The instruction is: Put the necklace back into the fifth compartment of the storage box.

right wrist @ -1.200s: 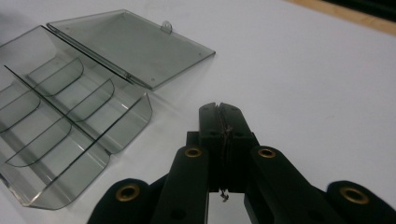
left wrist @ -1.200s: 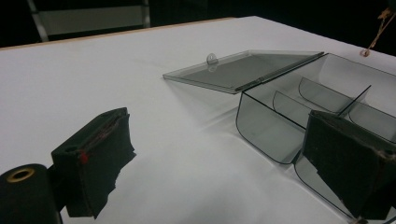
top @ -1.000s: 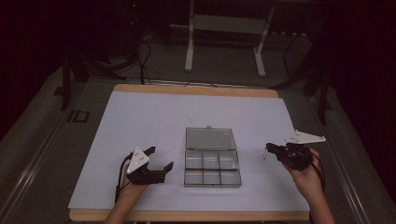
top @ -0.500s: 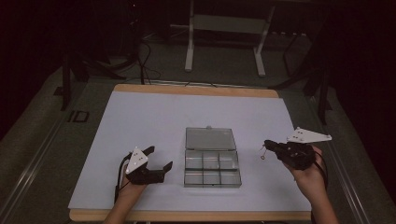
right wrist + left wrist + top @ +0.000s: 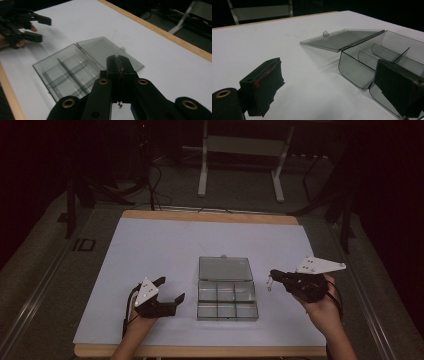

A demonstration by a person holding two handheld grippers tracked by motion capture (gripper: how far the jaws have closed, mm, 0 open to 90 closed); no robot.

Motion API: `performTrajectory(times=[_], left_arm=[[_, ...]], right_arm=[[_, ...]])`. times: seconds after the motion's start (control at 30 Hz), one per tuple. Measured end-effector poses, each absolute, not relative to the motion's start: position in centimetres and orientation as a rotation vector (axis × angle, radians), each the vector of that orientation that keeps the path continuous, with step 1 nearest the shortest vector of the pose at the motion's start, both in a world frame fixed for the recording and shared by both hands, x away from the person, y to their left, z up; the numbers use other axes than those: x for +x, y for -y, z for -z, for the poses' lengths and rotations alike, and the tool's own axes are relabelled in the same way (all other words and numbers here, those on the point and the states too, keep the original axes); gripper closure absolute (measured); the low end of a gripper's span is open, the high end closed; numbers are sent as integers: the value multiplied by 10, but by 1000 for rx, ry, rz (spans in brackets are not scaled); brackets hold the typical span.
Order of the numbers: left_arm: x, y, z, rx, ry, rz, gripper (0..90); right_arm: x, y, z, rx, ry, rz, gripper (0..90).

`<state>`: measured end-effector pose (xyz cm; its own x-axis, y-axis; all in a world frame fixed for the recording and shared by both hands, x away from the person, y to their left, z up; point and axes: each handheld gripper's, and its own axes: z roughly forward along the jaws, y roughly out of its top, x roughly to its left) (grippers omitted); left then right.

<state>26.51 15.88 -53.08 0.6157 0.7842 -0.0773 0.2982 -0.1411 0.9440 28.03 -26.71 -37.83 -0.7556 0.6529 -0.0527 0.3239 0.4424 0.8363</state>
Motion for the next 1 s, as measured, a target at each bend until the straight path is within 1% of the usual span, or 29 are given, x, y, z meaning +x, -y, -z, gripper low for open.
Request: performTrajectory(times=[0.4, 0.43, 0.57, 1.0], left_arm=[[265, -158, 530, 1721, -887, -542, 88], [265, -159, 530, 1721, -887, -541, 88], [265, -159, 530, 1715, -888, -540, 88], [264, -160, 528, 1710, -884, -547, 88]], right_arm=[[278, 234, 379, 737, -2382, -1306, 890], [277, 226, 381, 721, -2403, -1315, 890], [277, 215, 384, 689, -2428, -1325, 890], [274, 186, 398, 644, -2502, -1345, 890]])
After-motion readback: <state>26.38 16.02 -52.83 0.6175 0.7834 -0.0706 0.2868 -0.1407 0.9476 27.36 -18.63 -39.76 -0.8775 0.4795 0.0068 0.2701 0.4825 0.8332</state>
